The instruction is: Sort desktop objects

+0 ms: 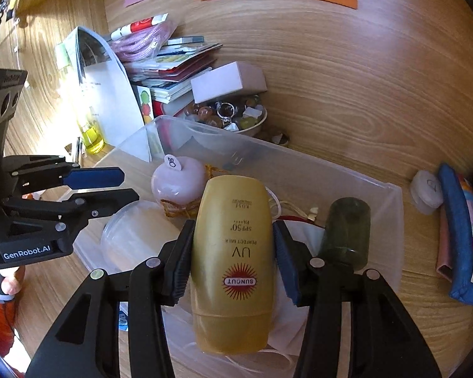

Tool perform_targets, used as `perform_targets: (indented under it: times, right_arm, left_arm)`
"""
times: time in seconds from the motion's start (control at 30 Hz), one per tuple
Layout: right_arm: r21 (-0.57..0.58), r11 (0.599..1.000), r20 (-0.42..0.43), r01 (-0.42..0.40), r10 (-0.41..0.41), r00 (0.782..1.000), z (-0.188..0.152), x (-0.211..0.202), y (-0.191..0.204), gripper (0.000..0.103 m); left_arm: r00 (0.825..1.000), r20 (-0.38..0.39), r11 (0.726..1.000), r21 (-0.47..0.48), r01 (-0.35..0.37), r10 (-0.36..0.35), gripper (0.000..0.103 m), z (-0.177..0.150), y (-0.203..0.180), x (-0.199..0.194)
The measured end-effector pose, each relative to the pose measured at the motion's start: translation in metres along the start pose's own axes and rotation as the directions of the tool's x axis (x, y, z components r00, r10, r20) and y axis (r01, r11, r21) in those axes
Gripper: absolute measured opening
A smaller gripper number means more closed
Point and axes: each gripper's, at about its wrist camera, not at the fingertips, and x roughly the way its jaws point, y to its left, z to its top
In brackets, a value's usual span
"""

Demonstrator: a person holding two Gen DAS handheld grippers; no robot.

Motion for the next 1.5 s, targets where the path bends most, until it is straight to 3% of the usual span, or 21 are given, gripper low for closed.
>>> perform_targets:
  times: [0.1,0.3,0.6,1.07,1.17,1.23,1.5]
  right_arm:
    - [0.001,1.0,0.01,-0.001,0.001,1.0,0.001,-0.002,0.0,0.054]
    - [0.02,1.0,0.045,0.001,-0.002,0.999,0.002,-0.012,-0.003,0.062]
    - [-0.002,0.998,0.081,0.071,-0.07,0.994,0.004,-0.029,0.007,0.076]
    - [-0.06,0.984,0.142,0.168,-0.158,0.977,-0.02,-0.078,0.034,0.079]
    - [-0.073,0.981,0.151,0.178,-0.166,0.975,-0.027,-0.088,0.04,0.08]
    - [-0.073,0.982,0.15,0.172,-0.16,0.976,-0.031,-0.092,0.044,0.08]
    - [-0.061,0.995,0.078,0.073,-0.069,0.995,-0.054,-0.087,0.059,0.08]
  left_arm:
    - [1.0,0.005,1.0,-0.001,0.0,0.0,0.037,0.0,0.0,-0.001]
    - [1.0,0.004,1.0,0.003,-0.026,0.026,0.04,0.001,-0.004,-0.005]
    - [0.995,0.07,0.998,0.001,-0.065,0.064,0.069,-0.001,-0.009,-0.034]
    - [0.986,0.119,0.992,0.033,-0.121,0.117,0.072,-0.016,-0.031,-0.074]
    - [0.984,0.11,0.99,0.021,-0.14,0.137,0.081,-0.024,-0.03,-0.079]
    - [0.981,0.115,0.987,0.018,-0.161,0.158,0.088,-0.031,-0.029,-0.084]
    - [0.979,0.064,0.981,0.013,-0.193,0.192,0.089,-0.065,-0.018,-0.087]
